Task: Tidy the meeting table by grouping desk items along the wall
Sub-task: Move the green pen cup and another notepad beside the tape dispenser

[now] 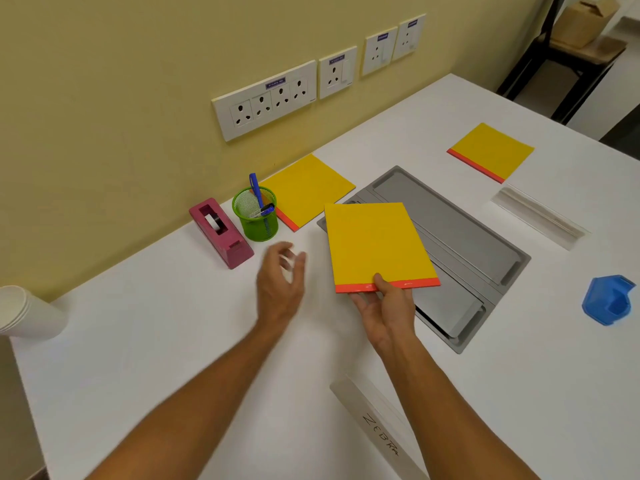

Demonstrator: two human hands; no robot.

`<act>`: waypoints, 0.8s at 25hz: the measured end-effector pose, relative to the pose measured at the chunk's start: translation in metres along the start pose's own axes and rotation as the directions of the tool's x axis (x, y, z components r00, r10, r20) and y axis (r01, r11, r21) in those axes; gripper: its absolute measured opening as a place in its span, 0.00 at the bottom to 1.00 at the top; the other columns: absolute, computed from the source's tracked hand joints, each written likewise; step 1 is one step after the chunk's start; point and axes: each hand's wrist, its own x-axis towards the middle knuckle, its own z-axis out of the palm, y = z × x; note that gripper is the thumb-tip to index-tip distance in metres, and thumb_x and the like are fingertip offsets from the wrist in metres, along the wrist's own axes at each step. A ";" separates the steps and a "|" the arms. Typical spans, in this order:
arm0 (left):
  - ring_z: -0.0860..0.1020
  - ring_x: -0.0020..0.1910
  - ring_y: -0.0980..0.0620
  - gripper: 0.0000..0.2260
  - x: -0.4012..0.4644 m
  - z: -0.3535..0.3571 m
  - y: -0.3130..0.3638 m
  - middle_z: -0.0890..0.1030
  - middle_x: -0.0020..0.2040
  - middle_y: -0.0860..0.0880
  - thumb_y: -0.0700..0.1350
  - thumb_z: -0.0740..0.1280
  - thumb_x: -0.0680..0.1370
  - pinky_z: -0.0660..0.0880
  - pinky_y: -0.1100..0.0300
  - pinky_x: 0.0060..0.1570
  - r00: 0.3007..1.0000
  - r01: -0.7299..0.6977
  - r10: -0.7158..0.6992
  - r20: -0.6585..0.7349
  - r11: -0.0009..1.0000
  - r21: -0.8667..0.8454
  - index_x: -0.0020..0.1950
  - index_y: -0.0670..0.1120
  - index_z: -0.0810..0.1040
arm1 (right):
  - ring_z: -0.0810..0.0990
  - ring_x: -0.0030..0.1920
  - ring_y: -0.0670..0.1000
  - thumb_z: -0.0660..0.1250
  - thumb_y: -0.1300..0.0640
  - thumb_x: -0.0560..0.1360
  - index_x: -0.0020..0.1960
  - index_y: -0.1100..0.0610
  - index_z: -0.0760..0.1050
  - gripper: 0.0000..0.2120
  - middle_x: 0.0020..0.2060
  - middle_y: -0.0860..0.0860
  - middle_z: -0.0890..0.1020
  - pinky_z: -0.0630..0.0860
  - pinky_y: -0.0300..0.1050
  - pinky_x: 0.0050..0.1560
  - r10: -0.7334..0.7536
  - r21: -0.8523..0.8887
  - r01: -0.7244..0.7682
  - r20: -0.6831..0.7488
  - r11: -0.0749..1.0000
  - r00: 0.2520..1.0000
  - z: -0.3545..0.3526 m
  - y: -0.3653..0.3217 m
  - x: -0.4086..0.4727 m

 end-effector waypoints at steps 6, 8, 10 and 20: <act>0.82 0.55 0.46 0.15 -0.029 0.041 0.036 0.84 0.54 0.44 0.48 0.71 0.76 0.79 0.53 0.55 0.704 0.700 -0.411 0.579 0.538 -0.470 0.59 0.43 0.80 | 0.80 0.60 0.65 0.61 0.71 0.80 0.70 0.57 0.70 0.21 0.61 0.65 0.79 0.82 0.64 0.51 0.017 0.059 -0.020 0.052 0.998 0.999 0.012 0.010 0.018; 0.83 0.54 0.46 0.10 -0.022 0.048 0.041 0.84 0.54 0.42 0.38 0.68 0.78 0.80 0.53 0.55 0.714 0.699 -0.448 0.537 0.483 -0.527 0.60 0.41 0.79 | 0.83 0.57 0.61 0.64 0.69 0.79 0.69 0.61 0.72 0.18 0.59 0.63 0.81 0.83 0.57 0.53 -0.023 -0.085 0.029 0.073 0.996 0.997 0.011 0.006 0.023; 0.83 0.53 0.44 0.09 -0.005 0.054 0.043 0.84 0.55 0.40 0.35 0.66 0.79 0.80 0.49 0.55 0.692 0.719 -0.501 0.520 0.413 -0.558 0.59 0.41 0.78 | 0.84 0.57 0.57 0.68 0.63 0.79 0.65 0.58 0.76 0.14 0.57 0.56 0.84 0.82 0.53 0.57 -0.102 -0.392 0.150 0.141 0.908 0.985 0.002 -0.001 0.024; 0.74 0.41 0.48 0.28 0.137 0.082 0.028 0.76 0.49 0.44 0.34 0.60 0.77 0.77 0.52 0.41 0.820 0.570 -0.554 0.143 0.813 -0.120 0.76 0.48 0.63 | 0.50 0.81 0.59 0.43 0.35 0.81 0.80 0.49 0.58 0.32 0.80 0.51 0.59 0.44 0.65 0.78 -0.372 -0.755 0.138 0.463 -0.642 0.805 -0.159 -0.002 0.054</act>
